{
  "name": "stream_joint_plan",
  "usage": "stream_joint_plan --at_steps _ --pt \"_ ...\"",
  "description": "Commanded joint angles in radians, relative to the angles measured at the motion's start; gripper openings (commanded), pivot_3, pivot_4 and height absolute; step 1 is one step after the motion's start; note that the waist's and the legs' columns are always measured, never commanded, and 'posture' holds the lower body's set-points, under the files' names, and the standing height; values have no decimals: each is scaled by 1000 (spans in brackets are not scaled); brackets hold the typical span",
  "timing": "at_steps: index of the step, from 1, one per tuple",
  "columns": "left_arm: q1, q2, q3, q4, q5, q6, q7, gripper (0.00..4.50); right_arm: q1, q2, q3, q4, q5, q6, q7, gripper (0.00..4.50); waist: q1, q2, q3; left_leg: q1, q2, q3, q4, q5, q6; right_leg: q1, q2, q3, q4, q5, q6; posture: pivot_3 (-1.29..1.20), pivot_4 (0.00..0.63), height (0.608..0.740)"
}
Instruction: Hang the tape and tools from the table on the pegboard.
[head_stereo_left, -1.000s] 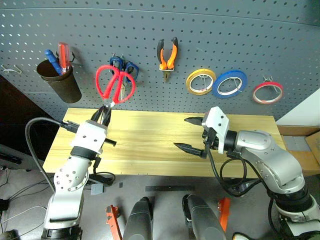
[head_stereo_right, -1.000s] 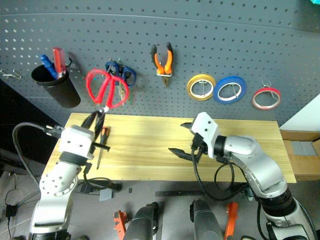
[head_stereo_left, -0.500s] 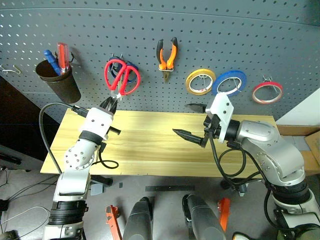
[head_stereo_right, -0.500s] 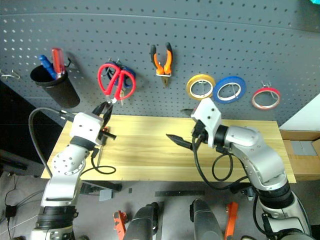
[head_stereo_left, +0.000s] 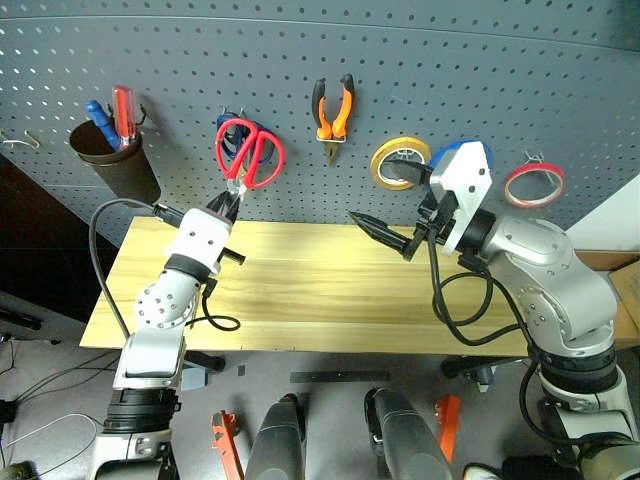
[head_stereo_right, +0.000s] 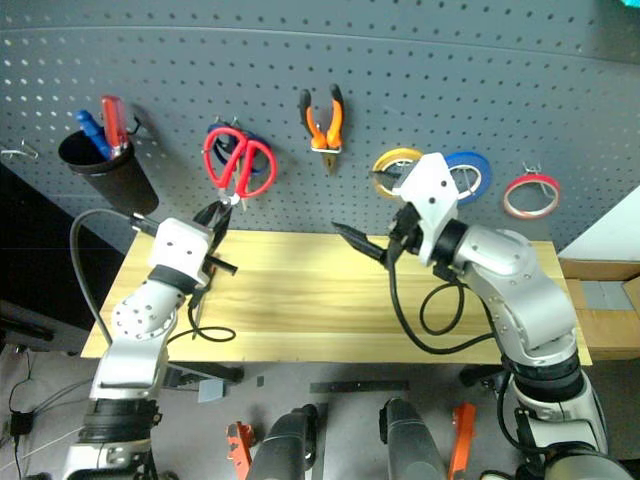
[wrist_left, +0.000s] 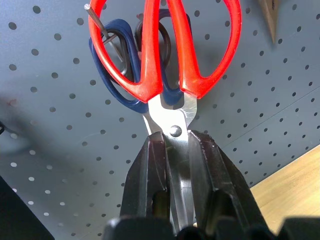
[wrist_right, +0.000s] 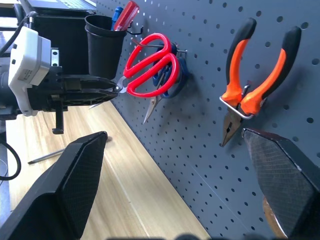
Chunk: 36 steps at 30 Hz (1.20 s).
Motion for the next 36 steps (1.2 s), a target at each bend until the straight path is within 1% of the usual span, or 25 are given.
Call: stream_joint_plan --at_steps 1,5,6,7,8,9,11,14,17,20,22,24,27,30,36 --pt "-2 0 3 -11 -21 1 -10 1278 -13 -2 -20 -28 4 -24 -6 4500 -1 0 0 0 0 0 0 0 0 0 0 0 0 0 0 -140 258 740" --pt "42 -6 -4 -33 -26 33 -20 2718 2 8 -11 -35 15 -20 -7 4500 -6 0 0 0 0 0 0 0 0 0 0 0 0 0 0 -136 263 740" --pt "61 -8 -2 -31 -32 64 -25 3067 9 20 -8 -36 22 -13 -13 4500 -6 0 0 0 0 0 0 0 0 0 0 0 0 0 0 -136 263 740" --pt "82 -10 7 -19 -44 116 -30 3350 22 33 3 -34 28 4 -21 4500 -10 0 0 0 0 0 0 0 0 0 0 0 0 0 0 -129 273 740" --pt "96 -10 24 1 -65 187 -38 3525 35 48 21 -30 36 46 -37 4500 -11 0 0 0 0 0 0 0 0 0 0 0 0 0 0 -126 277 740" --pt "102 -11 49 24 -87 263 -37 3599 47 57 51 -25 26 83 -52 4500 -15 0 0 0 0 0 0 0 0 0 0 0 0 0 0 -122 283 740" --pt "95 -2 90 54 -119 379 -25 3599 58 74 100 -23 12 152 -79 4500 -19 0 0 1 1 0 0 0 0 1 0 0 0 0 0 -116 294 740" --pt "70 16 130 81 -149 489 -15 3599 39 101 147 -24 3 270 -130 4500 -19 1 1 1 1 0 0 0 0 0 2 0 1 0 0 -106 315 740" --pt "19 44 181 159 -178 577 0 3599 -8 185 164 28 17 423 -198 4500 -18 1 2 1 1 -1 0 0 0 0 2 0 1 0 0 -101 327 740" --pt "-38 80 199 250 -193 639 -3 3599 -55 244 183 109 -9 454 -229 4500 -18 2 3 1 1 -1 0 0 0 0 2 0 1 0 0 -93 345 740" --pt "-61 93 204 286 -200 656 -2 3599 -75 256 193 137 -21 461 -239 4500 -16 2 4 1 1 0 0 0 0 0 2 0 1 0 0 -90 351 740" --pt "-109 112 206 384 -206 663 -10 3599 -109 284 217 191 -41 453 -253 4500 -14 2 8 1 1 0 -1 0 0 0 1 0 0 0 0 -83 361 740" --pt "-160 116 187 484 -205 656 -20 3599 -139 289 248 220 -68 437 -250 4500 -15 2 14 1 0 0 -1 0 0 -1 1 0 0 0 0 -78 370 740" --pt "-203 109 175 559 -203 637 -18 3599 -152 285 259 221 -79 431 -239 4500 -14 2 19 0 1 0 -2 0 0 -2 1 0 0 0 0 -82 374 740" --pt "-314 66 167 743 -205 595 30 3599 -186 273 277 220 -99 420 -218 4500 -14 2 29 -1 0 0 -1 0 0 -3 1 0 0 -1 0 -110 383 740"
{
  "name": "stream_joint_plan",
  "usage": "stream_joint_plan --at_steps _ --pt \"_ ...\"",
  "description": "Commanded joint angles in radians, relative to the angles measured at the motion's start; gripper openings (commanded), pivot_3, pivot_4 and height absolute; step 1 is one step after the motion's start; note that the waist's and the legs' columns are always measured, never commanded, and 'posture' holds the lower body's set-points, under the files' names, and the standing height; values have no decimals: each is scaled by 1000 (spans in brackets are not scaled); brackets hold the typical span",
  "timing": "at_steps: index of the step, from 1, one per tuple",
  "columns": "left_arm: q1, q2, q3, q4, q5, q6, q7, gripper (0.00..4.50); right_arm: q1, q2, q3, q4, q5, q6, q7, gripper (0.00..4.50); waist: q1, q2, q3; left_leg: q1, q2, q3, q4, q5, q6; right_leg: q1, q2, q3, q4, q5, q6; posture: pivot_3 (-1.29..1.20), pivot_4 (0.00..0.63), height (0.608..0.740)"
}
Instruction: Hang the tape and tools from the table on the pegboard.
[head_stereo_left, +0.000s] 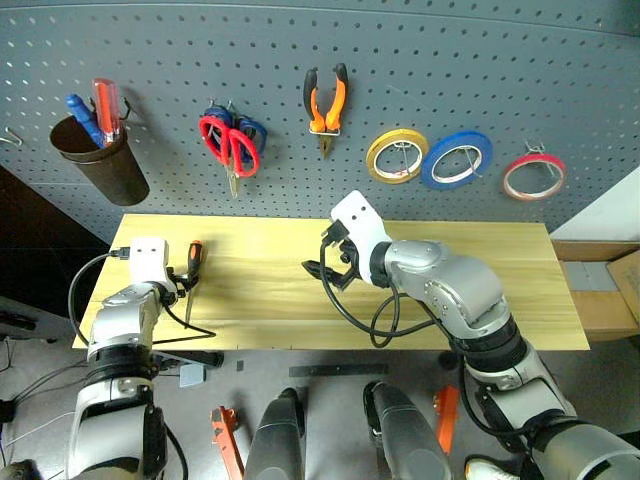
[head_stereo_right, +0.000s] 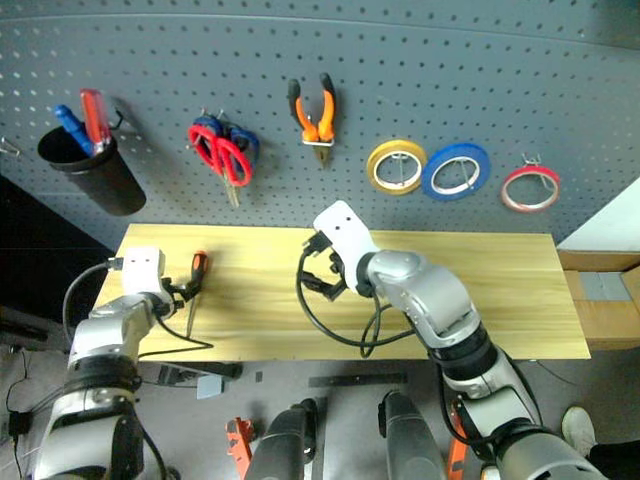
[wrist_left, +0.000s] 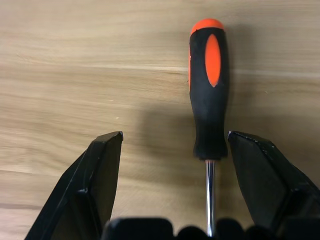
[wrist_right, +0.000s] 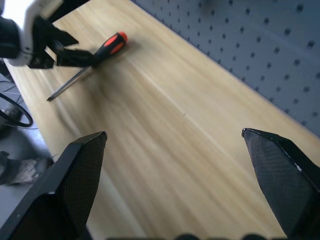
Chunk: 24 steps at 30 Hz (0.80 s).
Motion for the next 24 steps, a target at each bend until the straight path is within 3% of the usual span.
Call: stream_joint_plan --at_steps 1,3,6,14,18,24 --pt "-36 -11 -2 69 -2 -45 20 3599 -22 -4 12 -35 -11 -18 16 4500 -1 0 0 0 0 0 0 0 0 0 0 0 0 0 0 -118 384 740" --pt "-50 -16 -1 105 -4 -57 27 3599 -24 -6 13 -42 -11 -14 19 4500 -3 0 2 0 0 0 0 0 0 0 0 0 0 0 0 -122 384 740" --pt "-61 -14 4 142 -10 -77 38 3082 -24 -9 15 -49 -13 -10 24 4500 -5 1 3 0 0 1 -1 0 0 -1 0 1 0 0 0 -131 381 740" --pt "-27 -2 27 145 -21 -150 79 543 -36 -38 24 -52 -32 -43 48 4500 -7 1 3 0 1 1 -1 0 0 -1 0 1 0 0 0 -130 365 740" --pt "83 -24 63 -34 -33 -318 109 508 -32 -72 7 -100 -13 -49 93 4500 -9 1 3 0 4 1 -2 0 0 -2 -1 2 -1 0 0 -135 347 740" --pt "222 -69 100 -263 -61 -359 156 508 4 -111 -62 -176 46 -99 169 4500 -3 1 3 -1 11 2 -2 -1 -2 -2 -1 1 -2 0 0 -128 329 740"
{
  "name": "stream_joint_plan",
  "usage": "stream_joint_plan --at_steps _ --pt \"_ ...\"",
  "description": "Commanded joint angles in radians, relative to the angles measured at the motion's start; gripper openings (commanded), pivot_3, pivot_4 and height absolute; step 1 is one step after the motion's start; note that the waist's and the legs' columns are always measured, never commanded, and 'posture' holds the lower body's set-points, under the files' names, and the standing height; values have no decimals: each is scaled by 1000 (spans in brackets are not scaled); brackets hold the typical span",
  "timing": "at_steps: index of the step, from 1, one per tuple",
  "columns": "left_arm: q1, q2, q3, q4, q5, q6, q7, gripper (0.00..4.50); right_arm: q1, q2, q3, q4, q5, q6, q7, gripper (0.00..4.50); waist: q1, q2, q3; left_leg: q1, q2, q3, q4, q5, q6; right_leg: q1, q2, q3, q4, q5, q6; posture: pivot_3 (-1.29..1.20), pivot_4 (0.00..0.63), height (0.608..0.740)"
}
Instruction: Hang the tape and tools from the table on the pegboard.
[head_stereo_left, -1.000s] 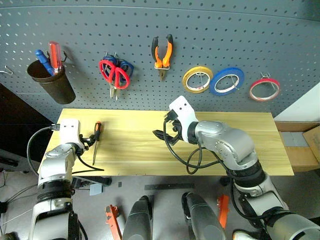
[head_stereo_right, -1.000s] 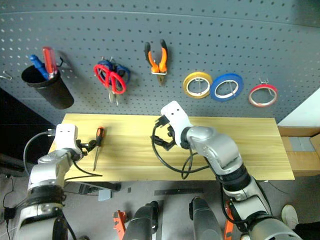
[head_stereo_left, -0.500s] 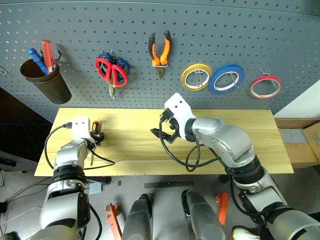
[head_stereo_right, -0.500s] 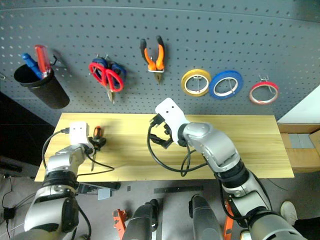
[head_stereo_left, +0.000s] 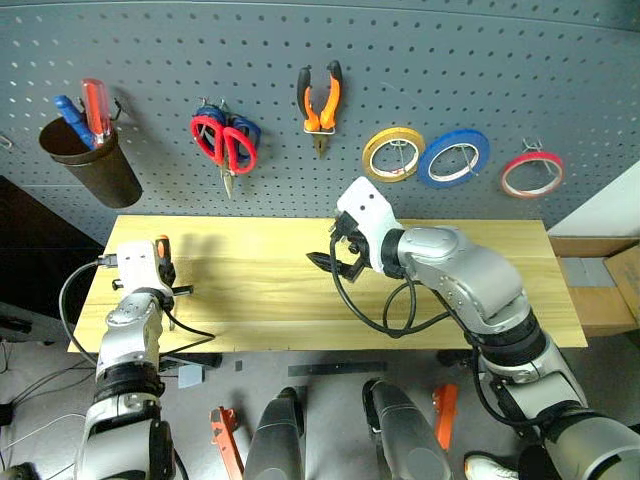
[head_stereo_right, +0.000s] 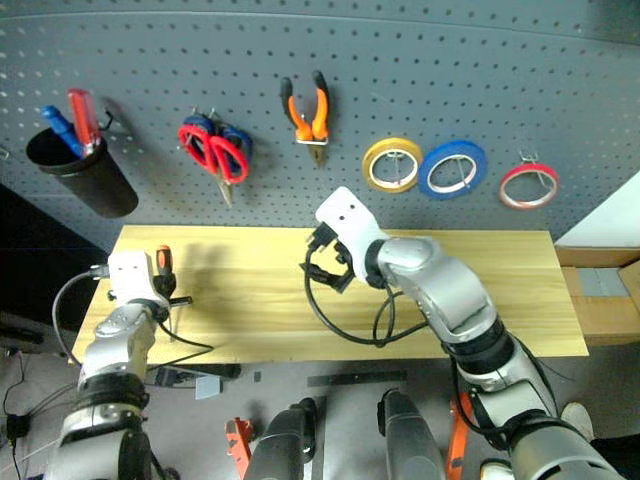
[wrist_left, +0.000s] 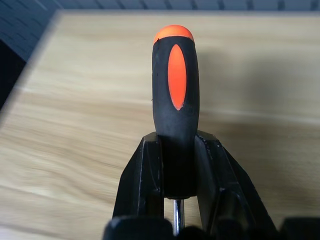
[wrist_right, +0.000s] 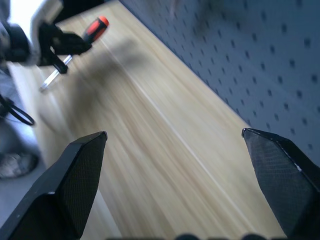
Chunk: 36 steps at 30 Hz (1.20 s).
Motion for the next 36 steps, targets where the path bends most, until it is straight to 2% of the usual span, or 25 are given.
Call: stream_joint_plan --at_steps 1,5,12,14,18,27,33,36 --pt "62 -14 31 -174 -19 -49 25 508 40 -26 -63 -86 53 -109 82 4500 3 0 0 0 0 0 0 0 0 0 0 0 0 0 0 -121 324 740" --pt "147 -16 15 -366 7 -78 33 508 105 -82 -110 -114 84 -283 201 4500 4 -1 -1 -1 -1 1 0 0 0 1 1 0 -1 0 0 -102 301 740" --pt "260 -14 1 -625 66 -110 35 508 79 -141 -159 -63 146 -369 326 4500 3 -4 -8 0 0 1 0 0 0 1 3 0 0 0 0 -64 224 740" --pt "259 -9 6 -682 83 -126 39 508 66 -154 -168 -37 141 -395 346 4500 5 -5 -13 0 0 1 0 0 0 0 3 0 0 0 0 -51 202 740" --pt "160 25 22 -745 101 -150 49 508 33 -176 -181 30 124 -451 375 4500 19 -11 -24 0 -1 1 1 0 -1 1 4 -1 0 0 0 -44 171 740" --pt "-165 114 48 -691 75 -154 62 508 -18 -169 -179 121 102 -526 372 4500 30 -15 -57 0 -1 1 1 0 -1 1 3 -2 -1 0 0 -56 137 740" --pt "-369 137 74 -431 25 -213 62 508 -47 -146 -182 150 90 -549 350 4500 28 -15 -67 0 -2 1 1 0 -1 1 4 -2 1 0 0 -55 134 740" --pt "-431 148 48 -290 34 -295 36 508 -66 -125 -185 169 82 -558 332 4500 28 -15 -70 1 -9 1 2 0 -1 1 3 -1 2 1 0 -61 137 740"
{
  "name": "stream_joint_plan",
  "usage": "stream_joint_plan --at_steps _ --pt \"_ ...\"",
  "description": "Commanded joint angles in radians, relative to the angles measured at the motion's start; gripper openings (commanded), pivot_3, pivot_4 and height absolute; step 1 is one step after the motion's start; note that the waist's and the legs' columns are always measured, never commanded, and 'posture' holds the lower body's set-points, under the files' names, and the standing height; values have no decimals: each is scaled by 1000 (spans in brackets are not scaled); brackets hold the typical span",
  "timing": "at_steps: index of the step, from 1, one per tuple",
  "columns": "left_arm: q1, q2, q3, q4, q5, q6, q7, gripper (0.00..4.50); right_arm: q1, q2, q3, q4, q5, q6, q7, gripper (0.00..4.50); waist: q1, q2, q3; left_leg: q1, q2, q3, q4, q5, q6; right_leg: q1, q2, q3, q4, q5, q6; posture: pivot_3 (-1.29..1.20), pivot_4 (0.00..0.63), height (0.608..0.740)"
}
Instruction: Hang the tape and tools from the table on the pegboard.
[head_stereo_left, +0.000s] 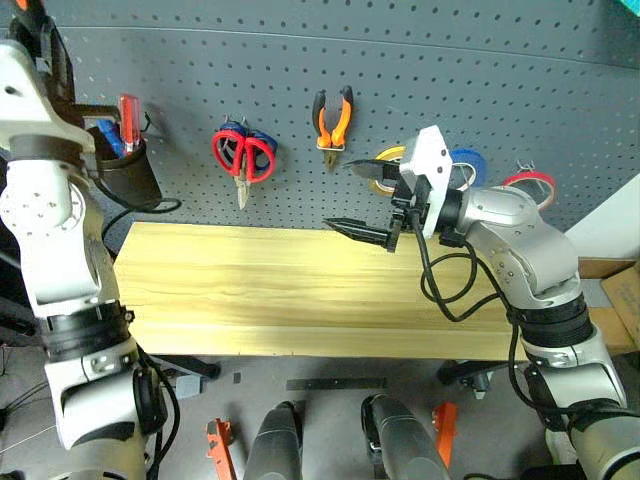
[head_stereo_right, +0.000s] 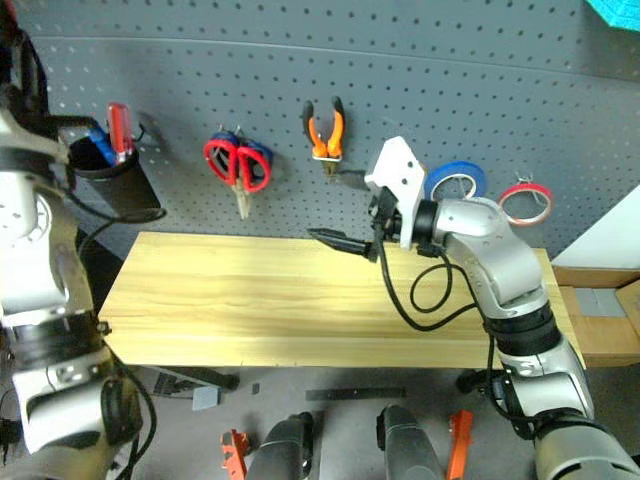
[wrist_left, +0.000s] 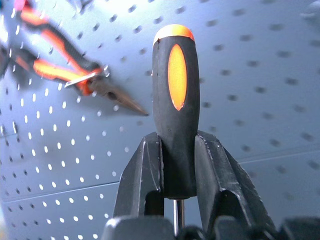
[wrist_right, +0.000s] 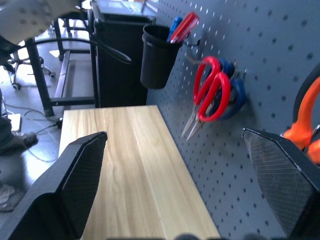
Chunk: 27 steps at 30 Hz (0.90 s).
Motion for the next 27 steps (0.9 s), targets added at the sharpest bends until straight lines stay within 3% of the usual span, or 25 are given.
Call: stream_joint_plan --at_steps 1,7,12,22,27 --pt "-66 25 -6 144 6 -119 -21 508 -39 20 -31 1 -7 -38 -21 4500 0 0 0 0 0 0 0 0 0 0 0 0 0 0 0 -61 138 740" --pt "-101 14 -22 349 34 -252 2 508 -44 35 -23 3 -13 -45 -27 4500 0 -1 -1 0 -2 0 0 0 0 0 -2 0 0 0 0 -78 146 740" --pt "-85 15 -29 414 52 -312 30 508 -42 35 -25 -13 -7 -36 -28 4500 0 -1 -1 -1 -2 0 0 0 0 -1 -3 0 0 0 0 -90 155 740" --pt "-43 -2 -19 323 16 -302 43 3875 -29 18 -32 -35 4 -24 -20 4500 -2 -1 -1 0 -2 0 1 0 0 0 -3 0 1 0 0 -94 149 740" --pt "55 -15 -52 46 -56 -143 -37 3875 -11 -20 -66 -67 37 0 -12 4500 -5 -1 -4 0 -2 0 1 0 0 0 -3 0 1 0 0 -89 134 740"
